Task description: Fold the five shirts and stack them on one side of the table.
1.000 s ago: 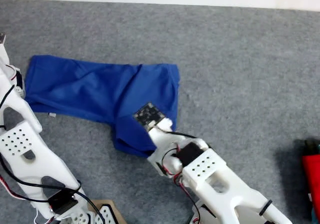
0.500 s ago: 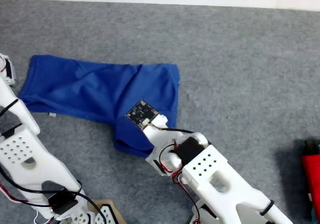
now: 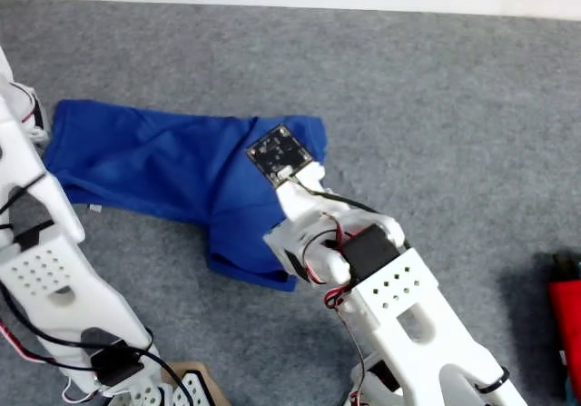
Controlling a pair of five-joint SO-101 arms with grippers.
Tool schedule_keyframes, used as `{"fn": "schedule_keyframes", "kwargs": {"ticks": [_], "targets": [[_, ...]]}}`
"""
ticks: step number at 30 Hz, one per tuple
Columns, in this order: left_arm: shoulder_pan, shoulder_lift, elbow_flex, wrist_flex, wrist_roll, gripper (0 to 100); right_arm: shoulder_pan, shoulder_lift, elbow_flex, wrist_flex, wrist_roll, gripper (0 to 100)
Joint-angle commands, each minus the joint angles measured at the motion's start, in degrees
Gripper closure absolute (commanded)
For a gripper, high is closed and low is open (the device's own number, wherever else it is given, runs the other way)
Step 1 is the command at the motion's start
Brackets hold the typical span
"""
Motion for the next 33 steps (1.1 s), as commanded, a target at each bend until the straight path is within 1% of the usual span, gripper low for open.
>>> {"fn": "schedule_keyframes", "kwargs": {"ticks": [1,3,7,12,15,17,19,21,23,26,30,33], "targets": [[0.9,7.5,-0.1,-4.1,1.8,100,0.8,2.2,-0.7,-3.6,-1.0,98.6],[1.0,11.3,-0.1,-5.5,1.8,99,0.8,4.4,1.9,-6.7,-1.1,98.6],[1.8,14.7,-0.2,-5.2,1.8,100,0.7,7.4,6.4,-11.7,-1.3,98.9],[1.5,15.5,0.1,-4.9,1.8,100,0.7,9.0,11.6,-12.4,-1.4,99.0],[1.0,15.5,0.1,-2.5,1.6,100,-1.4,8.8,16.6,-12.6,-1.4,99.0],[0.9,15.5,0.1,-0.1,1.5,100,-3.6,8.7,20.6,-14.7,-1.4,99.0],[0.8,15.5,0.1,1.7,-0.5,100,-4.7,8.7,24.0,-17.5,-1.4,99.0],[0.6,15.5,0.1,2.4,-3.5,100,-4.8,8.7,25.9,-18.2,-1.4,99.0],[-0.8,15.4,0.1,2.5,-4.8,100,-4.6,8.7,25.5,-17.4,-1.2,99.0],[-3.1,15.3,0.0,2.5,-4.9,100,-3.2,8.7,23.1,-14.5,-1.1,99.0],[-5.6,15.1,-0.2,2.5,-5.5,100,2.0,8.7,16.4,-7.9,-1.1,99.0],[-5.9,15.1,-0.2,2.5,-8.6,100,6.3,8.7,9.1,-1.0,-1.1,99.0]]}}
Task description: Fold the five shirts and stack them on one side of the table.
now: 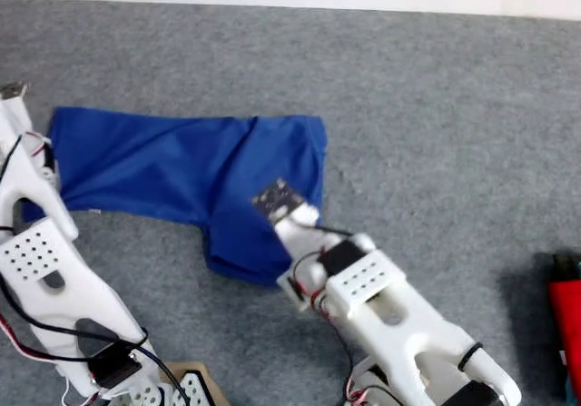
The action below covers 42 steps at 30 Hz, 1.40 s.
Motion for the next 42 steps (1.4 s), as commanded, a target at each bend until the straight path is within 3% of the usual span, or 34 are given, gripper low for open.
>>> {"fn": "schedule_keyframes", "kwargs": {"ticks": [1,6,12,15,19,26,32,42], "targets": [[-1.4,-1.2,-0.6,0.7,-3.3,100,5.0,-0.4,-10.9,8.4,-0.4,99.0],[-0.7,-1.2,-3.9,0.8,-3.3,100,7.4,-0.4,-25.7,21.1,-0.4,99.0],[0.2,-1.2,-12.7,0.9,-3.3,100,8.0,0.0,-37.2,27.0,-0.6,99.0],[2.2,-1.1,-19.1,0.8,1.1,100,8.0,0.4,-37.3,16.7,-0.6,99.0],[6.0,-0.7,-26.5,0.4,10.6,100,7.8,0.4,-28.2,-5.4,-0.4,99.0],[12.7,4.7,-27.0,-2.9,11.8,100,7.7,2.5,-16.6,-31.6,-0.3,99.0],[13.3,13.7,-27.2,-9.8,18.5,100,8.0,20.3,-24.0,-35.8,-0.3,99.0],[13.6,14.4,-27.1,-11.1,19.0,100,10.9,46.6,-47.6,-36.0,-0.2,99.0]]}}
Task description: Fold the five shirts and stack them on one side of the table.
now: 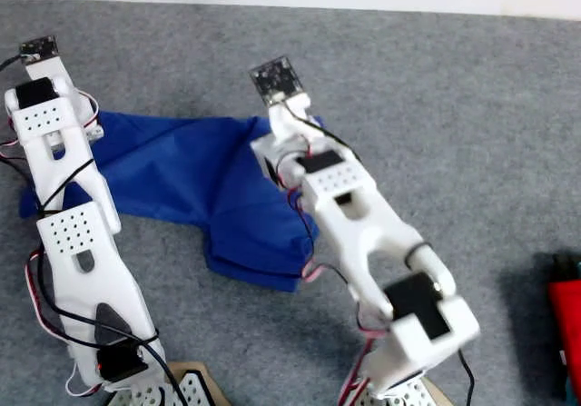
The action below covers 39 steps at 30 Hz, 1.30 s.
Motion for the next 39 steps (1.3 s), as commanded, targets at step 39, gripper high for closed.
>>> {"fn": "schedule_keyframes", "kwargs": {"ticks": [39], "targets": [[-11.6,3.5,-2.9,-4.0,0.2,100,-6.3,-53.1,27.9,32.7,14.4,87.5]]}}
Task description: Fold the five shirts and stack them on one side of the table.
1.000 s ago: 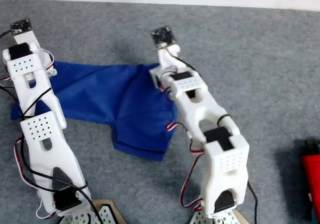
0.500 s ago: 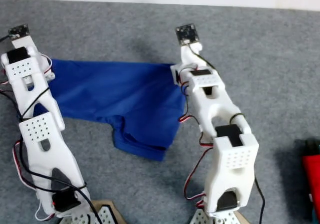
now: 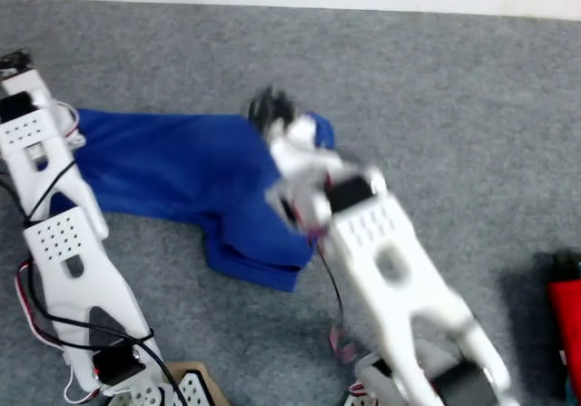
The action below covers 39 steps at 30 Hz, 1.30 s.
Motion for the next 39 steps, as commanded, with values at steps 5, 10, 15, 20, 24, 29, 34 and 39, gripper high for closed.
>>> {"fn": "schedule_keyframes", "kwargs": {"ticks": [5,10,15,20,24,29,34,39], "targets": [[-5.8,-0.3,-6.8,-0.2,0.1,100,-3.0,-33.5,26.6,0.5,8.4,87.2],[-5.4,0.0,-12.5,4.7,0.1,100,-4.1,-38.3,35.6,0.0,11.5,80.7],[-5.4,0.0,-13.9,5.5,0.1,100,-7.2,-37.3,40.3,-4.8,11.7,75.7],[-5.5,0.1,-13.5,5.5,0.1,100,-9.1,-34.7,42.4,-11.2,11.7,75.7],[-5.5,0.1,-13.5,5.5,0.1,100,-9.0,-30.0,44.6,-17.9,11.7,75.7],[-5.5,0.1,-13.5,5.2,0.1,100,-8.7,-25.4,44.7,-21.2,11.7,76.2],[-5.4,0.1,-13.5,5.5,0.1,100,-8.6,-24.7,44.5,-22.5,11.5,93.2],[-5.4,0.2,-13.4,5.5,0.1,100,-5.0,-24.7,42.1,-22.5,11.3,98.4]]}}
